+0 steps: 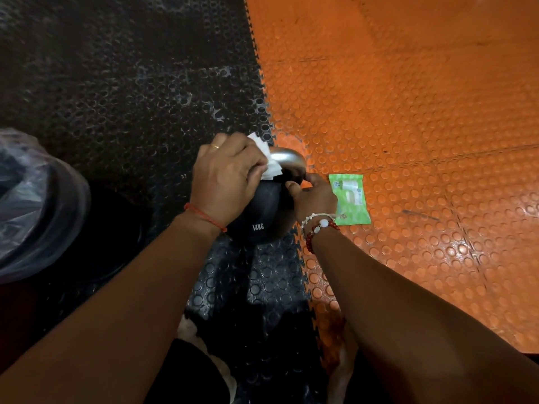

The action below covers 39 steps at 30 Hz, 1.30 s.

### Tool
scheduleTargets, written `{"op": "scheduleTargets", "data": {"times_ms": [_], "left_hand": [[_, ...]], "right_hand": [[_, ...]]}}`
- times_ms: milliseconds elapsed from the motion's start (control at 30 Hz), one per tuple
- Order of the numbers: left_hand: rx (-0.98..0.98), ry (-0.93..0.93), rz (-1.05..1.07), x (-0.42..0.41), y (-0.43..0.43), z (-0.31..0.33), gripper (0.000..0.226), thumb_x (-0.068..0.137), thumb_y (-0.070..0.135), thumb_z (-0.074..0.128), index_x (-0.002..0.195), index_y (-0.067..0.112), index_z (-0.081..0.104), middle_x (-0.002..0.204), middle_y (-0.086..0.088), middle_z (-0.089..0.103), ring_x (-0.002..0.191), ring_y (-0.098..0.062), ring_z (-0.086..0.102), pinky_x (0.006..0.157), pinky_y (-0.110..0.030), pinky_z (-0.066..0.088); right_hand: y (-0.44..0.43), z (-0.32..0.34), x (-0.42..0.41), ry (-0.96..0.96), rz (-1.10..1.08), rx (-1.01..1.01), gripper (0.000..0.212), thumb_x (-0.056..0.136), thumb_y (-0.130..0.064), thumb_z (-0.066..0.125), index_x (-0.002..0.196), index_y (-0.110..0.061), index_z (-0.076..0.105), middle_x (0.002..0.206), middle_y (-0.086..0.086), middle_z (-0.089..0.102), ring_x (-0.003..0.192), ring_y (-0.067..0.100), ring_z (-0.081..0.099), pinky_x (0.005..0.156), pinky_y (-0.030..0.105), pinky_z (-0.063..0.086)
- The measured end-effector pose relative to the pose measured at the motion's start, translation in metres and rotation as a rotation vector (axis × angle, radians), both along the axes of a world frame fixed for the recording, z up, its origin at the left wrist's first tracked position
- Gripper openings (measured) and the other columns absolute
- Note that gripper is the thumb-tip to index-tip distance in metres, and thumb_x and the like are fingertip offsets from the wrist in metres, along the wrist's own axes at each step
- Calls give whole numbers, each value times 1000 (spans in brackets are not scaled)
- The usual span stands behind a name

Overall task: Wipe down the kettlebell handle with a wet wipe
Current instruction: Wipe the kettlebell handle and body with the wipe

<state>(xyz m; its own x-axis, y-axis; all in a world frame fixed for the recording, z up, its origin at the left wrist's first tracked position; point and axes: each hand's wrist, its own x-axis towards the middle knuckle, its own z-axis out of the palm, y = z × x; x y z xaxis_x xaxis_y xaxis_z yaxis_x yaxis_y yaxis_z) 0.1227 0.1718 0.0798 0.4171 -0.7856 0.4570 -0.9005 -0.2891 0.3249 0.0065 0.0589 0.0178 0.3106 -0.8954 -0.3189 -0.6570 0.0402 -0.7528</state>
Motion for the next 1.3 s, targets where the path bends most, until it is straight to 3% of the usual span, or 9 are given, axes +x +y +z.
{"op": "scheduleTargets", "data": {"times_ms": [133,367,633,767,867,1000,1167,1200,1300], "left_hand": [[27,27,-46,12,-2,3,9,85,26,66,86,18,69,92,0,65,86,-26,57,72,-39,45],[60,187,150,13,-12,8,16,87,27,54,85,18,67,87,-2,64,85,-29,56,70,-44,49],[32,257,-26,23,3,7,20,87,28,63,103,25,75,100,0,61,95,-23,61,83,-49,50],[17,226,-44,14,2,5,20,85,23,64,102,22,73,99,0,65,94,-25,61,84,-48,48],[-23,240,-11,16,5,6,14,87,21,61,95,19,73,95,1,65,90,-24,60,81,-46,49],[-3,167,33,15,6,5,20,83,19,63,99,19,75,92,-2,64,90,-28,57,80,-35,39],[-55,152,1,12,7,5,19,85,17,63,99,17,75,88,-3,64,84,-27,59,73,-39,49],[-86,190,8,11,8,5,20,86,13,61,102,16,74,90,-3,65,85,-27,60,74,-39,50],[-273,440,156,11,17,0,29,89,5,53,112,14,68,101,-4,65,94,-18,62,83,-30,51]], "right_hand": [[-2,-2,1,9,9,-6,39,80,-39,67,114,-23,64,98,7,72,94,28,64,79,30,48],[-2,-2,1,3,9,1,39,80,-39,67,116,-23,64,97,7,71,91,26,64,73,25,43],[-3,-2,-3,-16,43,34,35,84,-31,63,118,-21,64,97,5,70,87,22,63,73,24,40],[-4,1,-7,-57,42,85,40,87,-25,62,126,-17,60,99,5,67,84,15,58,75,22,40],[-4,6,-8,-107,-93,85,42,88,-24,60,129,-15,57,98,3,66,85,15,58,84,27,47],[1,27,-4,-255,-211,-128,34,86,-19,58,120,-13,62,100,2,68,92,15,63,90,36,51],[14,63,13,-374,103,-665,25,79,-12,62,100,-10,73,100,6,71,91,3,61,80,7,42],[15,66,19,-365,204,-716,23,77,-10,62,97,-10,74,98,5,72,90,4,63,80,8,45],[18,63,30,-277,472,-810,22,74,-8,62,91,-13,75,97,3,74,93,20,70,77,33,57]]}}
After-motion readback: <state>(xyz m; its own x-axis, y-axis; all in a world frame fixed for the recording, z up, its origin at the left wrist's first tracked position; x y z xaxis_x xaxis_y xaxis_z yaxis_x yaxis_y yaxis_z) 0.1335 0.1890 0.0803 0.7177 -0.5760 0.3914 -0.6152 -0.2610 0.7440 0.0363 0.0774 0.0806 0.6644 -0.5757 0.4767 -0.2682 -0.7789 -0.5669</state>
